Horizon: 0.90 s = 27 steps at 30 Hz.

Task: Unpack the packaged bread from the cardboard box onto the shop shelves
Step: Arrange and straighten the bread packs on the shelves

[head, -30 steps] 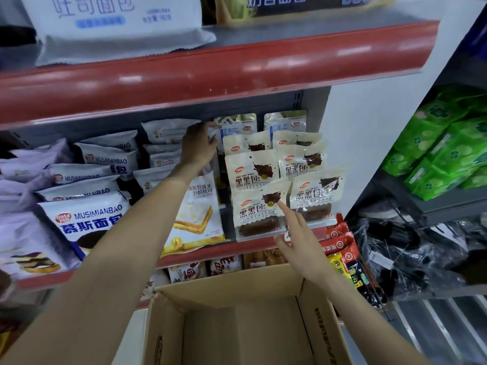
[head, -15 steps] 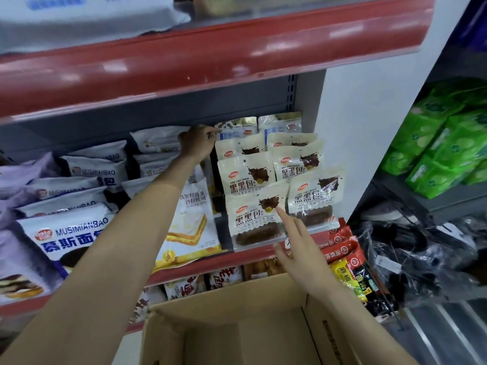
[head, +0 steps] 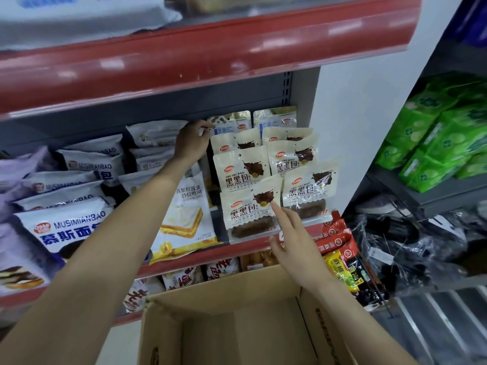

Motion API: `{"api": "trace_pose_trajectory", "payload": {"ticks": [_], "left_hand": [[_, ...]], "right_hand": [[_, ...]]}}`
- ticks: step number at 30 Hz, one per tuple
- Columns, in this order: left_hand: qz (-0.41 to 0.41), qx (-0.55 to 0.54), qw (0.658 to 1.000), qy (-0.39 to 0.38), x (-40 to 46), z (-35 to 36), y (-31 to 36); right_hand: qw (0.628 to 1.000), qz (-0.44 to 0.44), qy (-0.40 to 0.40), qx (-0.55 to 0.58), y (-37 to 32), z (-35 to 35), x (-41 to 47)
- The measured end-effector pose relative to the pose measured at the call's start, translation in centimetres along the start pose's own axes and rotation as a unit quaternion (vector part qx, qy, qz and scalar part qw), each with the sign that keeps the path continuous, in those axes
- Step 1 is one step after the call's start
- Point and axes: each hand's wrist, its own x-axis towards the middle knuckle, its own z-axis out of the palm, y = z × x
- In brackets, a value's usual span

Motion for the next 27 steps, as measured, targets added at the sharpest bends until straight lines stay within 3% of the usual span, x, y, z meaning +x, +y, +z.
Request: {"api": "trace_pose_trajectory", "payload": {"ticks": [4,8,12,16,22,27], "left_hand": [[0.011,-0.006,1.000,-0.004,-2.6,-1.1,0.9],[0.002,0.012,0.999,0.045,-6.9,-4.0,1.3],[0.028,0.010,0.993,0.116,-14.6,-8.1,0.6],[-0.013,-0.044,0.988,0.148,-22.4,-10.5,0.5],[-0.144,-0.173,0.972,0.073,-30.8,-10.5,-0.5],[-0.222,-0.245,0.941,0.075,-31.7,-10.6,-1.4]], "right_hand": [[0.999,0.000,0.024,-0.026,-0.9,-0.6,-0.5],[0.998,-0.013,0.050,-0.036,-2.3,-2.1,-1.9],[0.989,-0.090,0.118,-0.027,-4.3,-4.0,-4.2],[0.973,-0.180,0.141,-0.019,-6.1,-4.9,-6.2],[0.983,-0.180,-0.018,0.014,-7.8,-2.7,-7.5],[0.978,-0.163,-0.124,0.045,-9.0,1.3,-6.3]]}}
